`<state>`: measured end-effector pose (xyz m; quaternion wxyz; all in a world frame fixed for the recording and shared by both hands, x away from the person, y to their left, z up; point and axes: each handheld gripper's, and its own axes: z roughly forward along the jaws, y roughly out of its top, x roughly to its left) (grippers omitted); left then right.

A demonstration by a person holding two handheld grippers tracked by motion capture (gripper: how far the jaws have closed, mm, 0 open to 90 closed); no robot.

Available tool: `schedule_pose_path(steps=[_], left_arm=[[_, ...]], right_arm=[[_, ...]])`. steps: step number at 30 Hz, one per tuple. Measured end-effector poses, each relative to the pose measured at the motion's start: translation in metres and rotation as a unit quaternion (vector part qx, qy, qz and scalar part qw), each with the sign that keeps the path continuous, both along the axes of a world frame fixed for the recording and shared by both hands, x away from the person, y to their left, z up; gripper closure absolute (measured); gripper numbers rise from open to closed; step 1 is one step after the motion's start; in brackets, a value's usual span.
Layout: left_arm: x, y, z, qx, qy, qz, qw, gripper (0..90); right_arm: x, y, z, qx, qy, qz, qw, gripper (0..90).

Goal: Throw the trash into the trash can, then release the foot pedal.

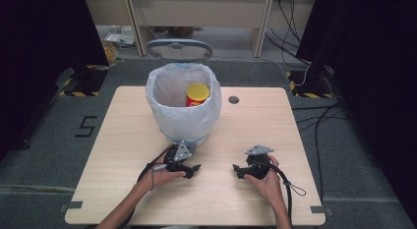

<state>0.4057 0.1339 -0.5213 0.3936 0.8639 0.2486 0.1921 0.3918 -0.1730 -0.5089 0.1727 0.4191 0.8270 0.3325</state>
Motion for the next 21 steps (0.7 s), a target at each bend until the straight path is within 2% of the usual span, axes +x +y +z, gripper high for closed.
schedule_pose_path(steps=[4,21], left_arm=[[0.0,0.0,0.0,0.0,0.0,0.0,1.0,17.5],[0.0,0.0,0.0,0.0,0.0,0.0,1.0,17.5]], right_arm=[[-0.0007,-0.001,-0.0044,0.0,0.004,-0.005,1.0,14.9],[-0.0019,-0.0015,-0.0079,0.006,-0.008,-0.003,0.9999,11.7]])
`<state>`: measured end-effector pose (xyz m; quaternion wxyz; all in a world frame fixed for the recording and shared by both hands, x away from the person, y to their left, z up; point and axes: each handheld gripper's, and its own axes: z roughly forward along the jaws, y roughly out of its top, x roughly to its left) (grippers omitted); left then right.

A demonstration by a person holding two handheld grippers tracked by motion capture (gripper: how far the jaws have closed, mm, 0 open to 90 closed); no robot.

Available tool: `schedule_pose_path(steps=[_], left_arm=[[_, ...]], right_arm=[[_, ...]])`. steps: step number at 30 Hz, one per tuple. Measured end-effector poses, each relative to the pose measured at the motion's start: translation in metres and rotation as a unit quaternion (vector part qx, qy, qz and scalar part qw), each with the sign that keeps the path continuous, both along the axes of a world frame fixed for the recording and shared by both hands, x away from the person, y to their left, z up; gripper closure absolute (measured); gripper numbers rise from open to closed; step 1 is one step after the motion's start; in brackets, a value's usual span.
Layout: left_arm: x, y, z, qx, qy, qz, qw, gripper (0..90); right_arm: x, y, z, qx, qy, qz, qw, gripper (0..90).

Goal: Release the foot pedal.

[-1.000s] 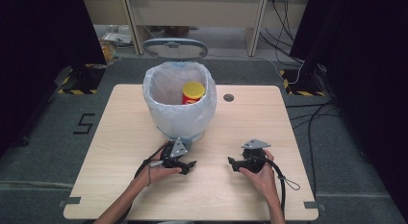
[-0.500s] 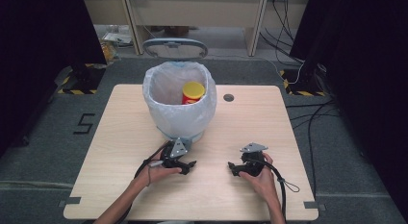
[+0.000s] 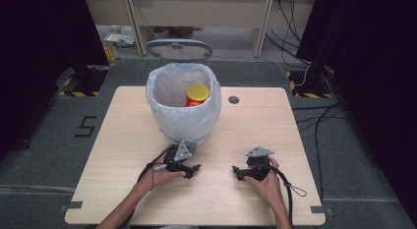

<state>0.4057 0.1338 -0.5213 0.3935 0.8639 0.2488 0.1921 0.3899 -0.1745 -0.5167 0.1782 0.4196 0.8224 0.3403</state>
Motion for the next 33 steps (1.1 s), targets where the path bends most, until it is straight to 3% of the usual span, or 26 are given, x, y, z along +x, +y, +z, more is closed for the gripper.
schedule_pose_path(steps=[21,28,33], left_arm=[[0.0,0.0007,0.0006,0.0,0.0,-0.002,1.0,17.9],[0.0001,0.0022,0.0026,-0.025,0.003,0.007,0.9996,17.9],[-0.0008,0.0019,0.0044,-0.024,0.001,0.011,0.9997,17.9]], right_arm=[[0.0003,0.0007,-0.0011,0.002,-0.004,0.0,1.0,10.4],[0.0005,0.0006,-0.001,0.002,-0.004,0.001,1.0,10.3],[0.0003,0.0005,-0.001,0.003,-0.003,0.001,1.0,10.3]])
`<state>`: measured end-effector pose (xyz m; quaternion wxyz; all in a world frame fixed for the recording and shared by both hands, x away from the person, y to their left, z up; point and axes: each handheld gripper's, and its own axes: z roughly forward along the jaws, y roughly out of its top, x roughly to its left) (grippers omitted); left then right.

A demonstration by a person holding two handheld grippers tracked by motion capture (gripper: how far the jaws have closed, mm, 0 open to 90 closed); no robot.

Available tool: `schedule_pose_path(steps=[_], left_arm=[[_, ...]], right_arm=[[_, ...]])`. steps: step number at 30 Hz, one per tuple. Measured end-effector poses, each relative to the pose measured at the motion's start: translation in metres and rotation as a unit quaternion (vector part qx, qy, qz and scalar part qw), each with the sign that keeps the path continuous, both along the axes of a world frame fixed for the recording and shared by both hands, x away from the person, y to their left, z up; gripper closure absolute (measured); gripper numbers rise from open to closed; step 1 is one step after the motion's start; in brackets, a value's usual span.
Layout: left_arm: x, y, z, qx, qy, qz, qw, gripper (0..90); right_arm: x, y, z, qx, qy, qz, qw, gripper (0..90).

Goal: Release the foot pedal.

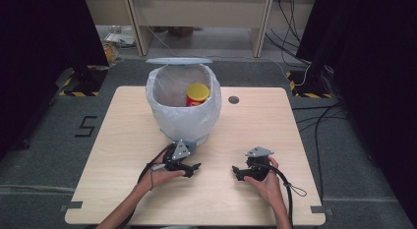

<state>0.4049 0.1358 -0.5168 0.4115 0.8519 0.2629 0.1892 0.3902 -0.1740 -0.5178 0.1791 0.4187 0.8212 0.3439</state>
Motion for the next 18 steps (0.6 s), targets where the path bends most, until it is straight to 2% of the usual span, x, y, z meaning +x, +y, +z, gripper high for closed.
schedule_pose_path(steps=[7,10,12,18], left_arm=[[0.0,0.001,0.004,-0.003,0.0,-0.001,1.0,18.0],[-0.001,0.003,0.009,-0.012,-0.007,0.002,0.9999,17.9],[-0.001,0.004,0.011,-0.011,0.0,0.003,0.9999,18.2],[-0.002,0.007,0.015,-0.011,0.002,0.007,0.9999,18.1]], right_arm=[[0.0,0.0,0.0,0.0,0.0,0.0,1.0,10.3],[0.0,0.0,0.0,0.0,0.0,0.0,1.0,10.3],[0.0,0.0,0.0,0.0,0.0,0.001,1.0,10.2],[0.0,0.0,0.0,0.0,0.0,0.002,1.0,10.2]])
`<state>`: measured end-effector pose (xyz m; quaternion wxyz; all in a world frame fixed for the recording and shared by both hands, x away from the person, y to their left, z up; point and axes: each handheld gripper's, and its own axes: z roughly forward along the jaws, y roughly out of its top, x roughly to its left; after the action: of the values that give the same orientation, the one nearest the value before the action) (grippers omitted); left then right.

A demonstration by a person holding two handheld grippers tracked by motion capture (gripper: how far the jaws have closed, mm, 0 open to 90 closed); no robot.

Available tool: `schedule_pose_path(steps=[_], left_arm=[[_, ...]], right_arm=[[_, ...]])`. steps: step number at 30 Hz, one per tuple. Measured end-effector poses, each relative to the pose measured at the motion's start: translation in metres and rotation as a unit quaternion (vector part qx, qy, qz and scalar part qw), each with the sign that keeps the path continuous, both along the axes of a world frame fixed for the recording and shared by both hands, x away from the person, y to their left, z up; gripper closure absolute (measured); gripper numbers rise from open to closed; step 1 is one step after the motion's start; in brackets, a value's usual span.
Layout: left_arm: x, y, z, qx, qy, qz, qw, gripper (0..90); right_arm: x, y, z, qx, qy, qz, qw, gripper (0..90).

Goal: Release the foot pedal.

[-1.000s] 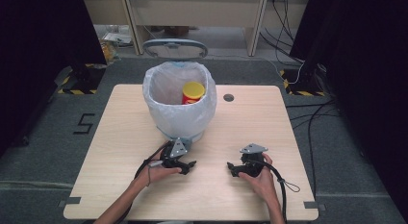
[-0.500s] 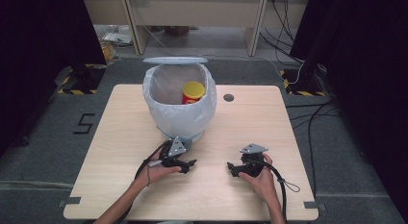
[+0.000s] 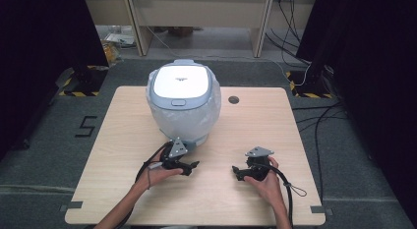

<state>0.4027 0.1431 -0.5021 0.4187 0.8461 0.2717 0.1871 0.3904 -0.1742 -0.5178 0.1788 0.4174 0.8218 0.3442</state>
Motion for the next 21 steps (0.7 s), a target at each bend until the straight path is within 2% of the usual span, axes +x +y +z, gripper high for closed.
schedule_pose_path(steps=[5,13,21], left_arm=[[-0.002,0.006,0.007,-0.012,0.002,0.003,0.9999,17.8],[-0.009,0.026,0.022,-0.03,0.001,0.011,0.9995,17.1],[-0.011,0.05,0.026,-0.028,0.002,0.03,0.9991,16.6]], right_arm=[[0.0,0.0,0.0,0.0,0.0,0.0,1.0,10.2],[0.0,0.0,0.0,0.0,0.0,0.0,1.0,10.2],[0.0,0.0,0.0,0.0,0.0,0.002,1.0,10.2]])
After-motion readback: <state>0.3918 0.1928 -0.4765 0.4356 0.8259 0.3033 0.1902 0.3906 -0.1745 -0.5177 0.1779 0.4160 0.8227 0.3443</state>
